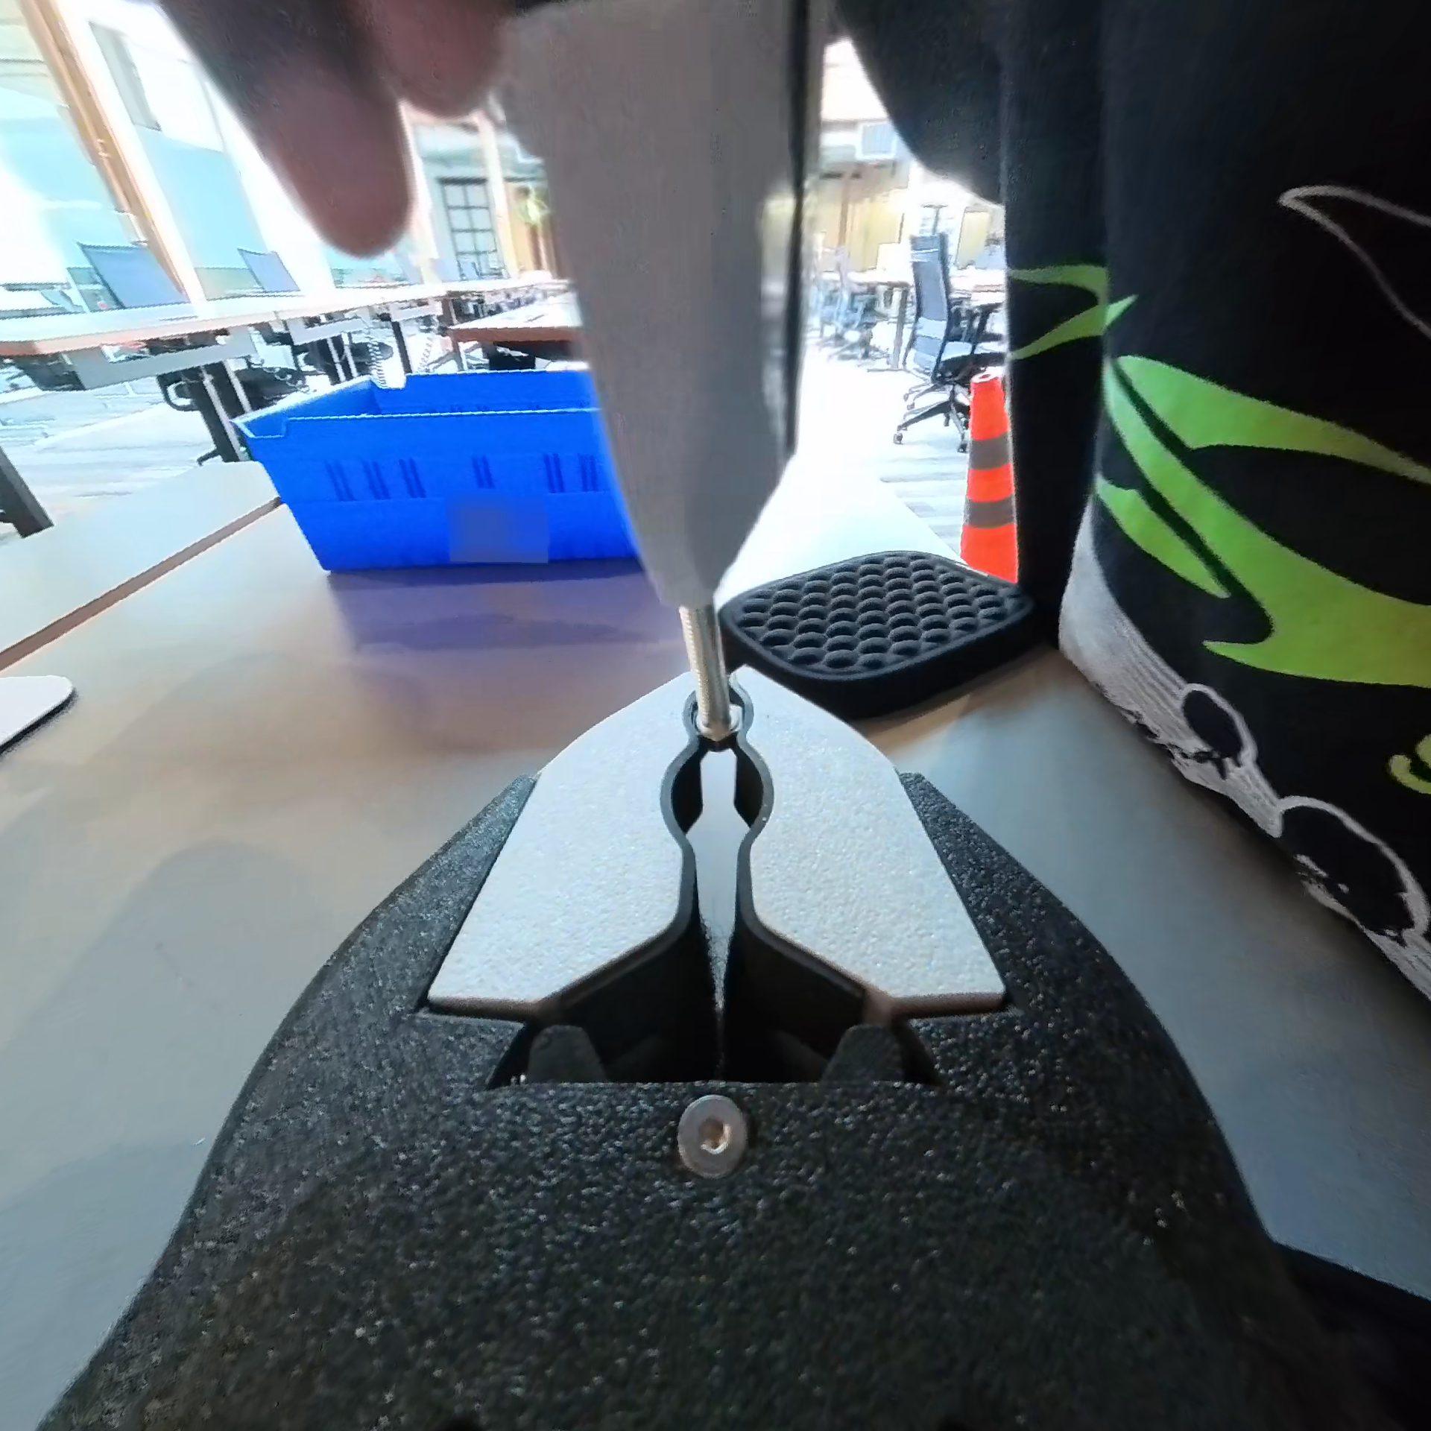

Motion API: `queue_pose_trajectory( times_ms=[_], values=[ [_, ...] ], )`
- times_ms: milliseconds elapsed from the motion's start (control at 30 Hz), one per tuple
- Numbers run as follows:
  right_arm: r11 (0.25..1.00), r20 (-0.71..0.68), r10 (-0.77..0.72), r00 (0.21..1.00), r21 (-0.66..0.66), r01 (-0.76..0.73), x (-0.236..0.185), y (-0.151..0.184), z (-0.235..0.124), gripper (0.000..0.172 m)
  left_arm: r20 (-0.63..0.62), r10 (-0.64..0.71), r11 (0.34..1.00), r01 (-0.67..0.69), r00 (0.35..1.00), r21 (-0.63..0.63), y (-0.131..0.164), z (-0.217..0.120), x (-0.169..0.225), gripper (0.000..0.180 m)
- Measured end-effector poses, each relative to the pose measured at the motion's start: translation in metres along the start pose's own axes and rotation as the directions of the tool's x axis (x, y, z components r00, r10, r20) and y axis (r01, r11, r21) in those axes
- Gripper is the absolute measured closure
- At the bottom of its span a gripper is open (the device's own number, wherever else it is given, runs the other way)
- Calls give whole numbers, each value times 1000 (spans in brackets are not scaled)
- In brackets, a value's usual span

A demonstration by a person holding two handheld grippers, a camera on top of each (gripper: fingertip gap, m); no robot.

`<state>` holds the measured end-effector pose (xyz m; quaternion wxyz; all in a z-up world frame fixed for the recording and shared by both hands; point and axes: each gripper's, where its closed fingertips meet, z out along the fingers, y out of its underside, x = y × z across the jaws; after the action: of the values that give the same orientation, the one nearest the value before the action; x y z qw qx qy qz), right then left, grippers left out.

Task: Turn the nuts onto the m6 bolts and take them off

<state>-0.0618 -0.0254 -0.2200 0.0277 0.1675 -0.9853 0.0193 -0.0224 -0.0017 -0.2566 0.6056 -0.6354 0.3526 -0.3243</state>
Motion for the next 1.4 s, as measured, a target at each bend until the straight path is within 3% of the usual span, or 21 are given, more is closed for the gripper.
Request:
queue_pose_trajectory(
  times_ms=[100,233,333,367,400,467,533,600,700,800,967,1100,1233,1300,1400],
  values=[
    [947,-17,319,948,-16,-320,-3,0,1,162,20,9,1000,-8,1000,-14,2,1,-1,179],
    [698,-12,716,698,-11,-716,-8,2,3,162,43,25,999,-23,999,-46,5,4,-3,178],
    [581,7,814,581,15,-814,-11,1,4,159,46,39,998,-37,998,-58,7,5,-2,178],
    [579,5,815,579,13,-815,-12,2,4,140,42,39,998,-37,998,-54,6,4,-1,178],
    [604,-4,797,604,10,-797,-11,4,3,122,37,39,998,-37,999,-49,6,4,-1,178],
    [744,-19,668,744,50,-666,-6,3,-5,111,20,41,998,-40,999,-50,6,4,2,178],
    [909,-70,417,906,50,-415,-4,3,-14,116,3,45,998,-45,999,-46,5,4,4,178],
    [992,-110,124,986,1,-124,-5,5,-17,125,-12,43,998,-44,999,-42,5,3,5,178],
    [993,-71,-118,990,-7,118,-8,0,-10,137,-23,40,998,-41,999,-37,5,3,7,178],
    [973,-14,-229,973,-3,229,-10,-5,-2,140,-30,40,998,-41,999,-37,5,3,7,178],
    [938,-6,-344,939,-33,344,-6,-4,8,161,-34,37,999,-38,999,-34,4,2,7,178],
    [984,-36,-179,983,-26,178,-5,-2,8,162,-19,34,999,-34,999,-30,4,2,5,178],
    [982,-88,177,980,-46,-181,-7,4,8,161,16,25,999,-25,1000,-36,4,2,1,178],
    [909,-110,410,905,-35,-416,-10,5,8,162,31,26,999,-25,999,-43,5,3,-1,178],
    [689,-113,719,686,-17,-725,-14,8,9,161,53,24,998,-22,998,-55,6,4,-4,178]
  ],
)
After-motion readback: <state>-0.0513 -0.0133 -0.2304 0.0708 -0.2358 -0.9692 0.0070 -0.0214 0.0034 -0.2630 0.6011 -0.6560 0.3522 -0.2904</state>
